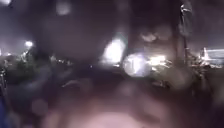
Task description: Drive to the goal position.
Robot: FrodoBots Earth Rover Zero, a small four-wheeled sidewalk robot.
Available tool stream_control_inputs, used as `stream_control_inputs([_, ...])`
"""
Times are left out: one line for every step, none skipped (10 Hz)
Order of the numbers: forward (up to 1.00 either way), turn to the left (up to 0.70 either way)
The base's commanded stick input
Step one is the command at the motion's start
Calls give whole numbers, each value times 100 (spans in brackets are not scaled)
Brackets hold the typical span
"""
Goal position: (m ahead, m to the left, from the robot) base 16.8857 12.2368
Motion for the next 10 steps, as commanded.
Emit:
stream_control_inputs([50, 0])
stream_control_inputs([50, 3])
stream_control_inputs([50, 1])
stream_control_inputs([50, 19])
stream_control_inputs([50, 30])
stream_control_inputs([50, 8])
stream_control_inputs([50, 0])
stream_control_inputs([50, 0])
stream_control_inputs([50, 0])
stream_control_inputs([50, 0])
